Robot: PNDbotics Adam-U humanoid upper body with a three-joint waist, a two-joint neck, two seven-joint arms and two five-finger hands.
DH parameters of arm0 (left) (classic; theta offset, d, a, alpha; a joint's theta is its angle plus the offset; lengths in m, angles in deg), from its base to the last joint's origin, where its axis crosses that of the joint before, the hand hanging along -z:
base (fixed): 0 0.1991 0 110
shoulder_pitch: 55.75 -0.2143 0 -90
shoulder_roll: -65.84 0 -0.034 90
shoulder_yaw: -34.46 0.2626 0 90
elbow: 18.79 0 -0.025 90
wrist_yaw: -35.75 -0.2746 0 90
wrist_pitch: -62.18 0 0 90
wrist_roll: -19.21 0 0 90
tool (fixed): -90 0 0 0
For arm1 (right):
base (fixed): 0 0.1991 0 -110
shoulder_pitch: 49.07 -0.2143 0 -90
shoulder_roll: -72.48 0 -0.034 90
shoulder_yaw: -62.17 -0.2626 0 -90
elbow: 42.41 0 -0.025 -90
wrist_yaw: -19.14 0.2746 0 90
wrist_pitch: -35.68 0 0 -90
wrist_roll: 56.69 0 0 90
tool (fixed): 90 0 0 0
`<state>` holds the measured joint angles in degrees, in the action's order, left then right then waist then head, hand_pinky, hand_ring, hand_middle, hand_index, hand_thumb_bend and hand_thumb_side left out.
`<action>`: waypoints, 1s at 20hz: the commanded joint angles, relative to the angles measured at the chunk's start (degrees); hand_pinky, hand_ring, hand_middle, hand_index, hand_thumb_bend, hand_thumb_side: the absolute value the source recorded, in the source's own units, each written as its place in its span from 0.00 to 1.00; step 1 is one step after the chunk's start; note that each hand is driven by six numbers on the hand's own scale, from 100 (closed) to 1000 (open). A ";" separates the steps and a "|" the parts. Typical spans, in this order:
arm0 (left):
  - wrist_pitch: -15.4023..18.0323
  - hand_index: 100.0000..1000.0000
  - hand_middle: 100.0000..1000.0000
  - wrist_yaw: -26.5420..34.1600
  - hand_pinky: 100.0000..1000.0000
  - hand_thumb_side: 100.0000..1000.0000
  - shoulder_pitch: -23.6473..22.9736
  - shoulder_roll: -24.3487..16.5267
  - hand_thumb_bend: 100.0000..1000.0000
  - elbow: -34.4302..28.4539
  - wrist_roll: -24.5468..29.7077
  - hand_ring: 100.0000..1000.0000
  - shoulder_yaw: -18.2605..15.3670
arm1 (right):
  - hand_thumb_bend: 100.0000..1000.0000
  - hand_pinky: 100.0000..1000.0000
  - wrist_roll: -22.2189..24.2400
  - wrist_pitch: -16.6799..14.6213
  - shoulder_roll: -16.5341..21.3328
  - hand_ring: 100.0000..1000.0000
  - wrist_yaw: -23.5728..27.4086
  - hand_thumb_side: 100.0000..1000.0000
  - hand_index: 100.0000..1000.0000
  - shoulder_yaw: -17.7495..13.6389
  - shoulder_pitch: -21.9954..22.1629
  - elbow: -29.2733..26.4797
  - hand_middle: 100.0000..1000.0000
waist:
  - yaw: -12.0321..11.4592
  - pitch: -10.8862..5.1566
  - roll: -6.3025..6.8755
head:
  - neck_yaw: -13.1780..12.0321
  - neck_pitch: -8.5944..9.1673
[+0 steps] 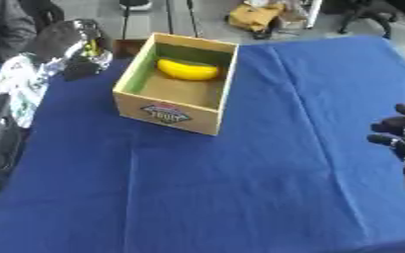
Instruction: Pick up objects on the table and place them in the box.
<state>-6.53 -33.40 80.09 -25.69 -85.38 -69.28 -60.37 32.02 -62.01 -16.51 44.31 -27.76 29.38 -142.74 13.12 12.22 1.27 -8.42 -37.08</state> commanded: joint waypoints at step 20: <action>-1.21 0.70 0.59 20.19 0.64 1.00 -30.12 12.48 0.38 -18.19 -10.37 0.59 0.34 | 0.00 0.61 -0.95 -0.06 1.21 0.63 0.16 0.85 0.74 -1.20 1.28 -1.22 0.53 | -3.68 -2.53 -1.02 | 2.80 -2.23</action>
<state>-6.91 -14.48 50.00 -13.29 -101.27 -79.94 -60.84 31.03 -62.12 -16.09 44.29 -28.67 30.92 -142.78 9.43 10.45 0.48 -5.68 -38.79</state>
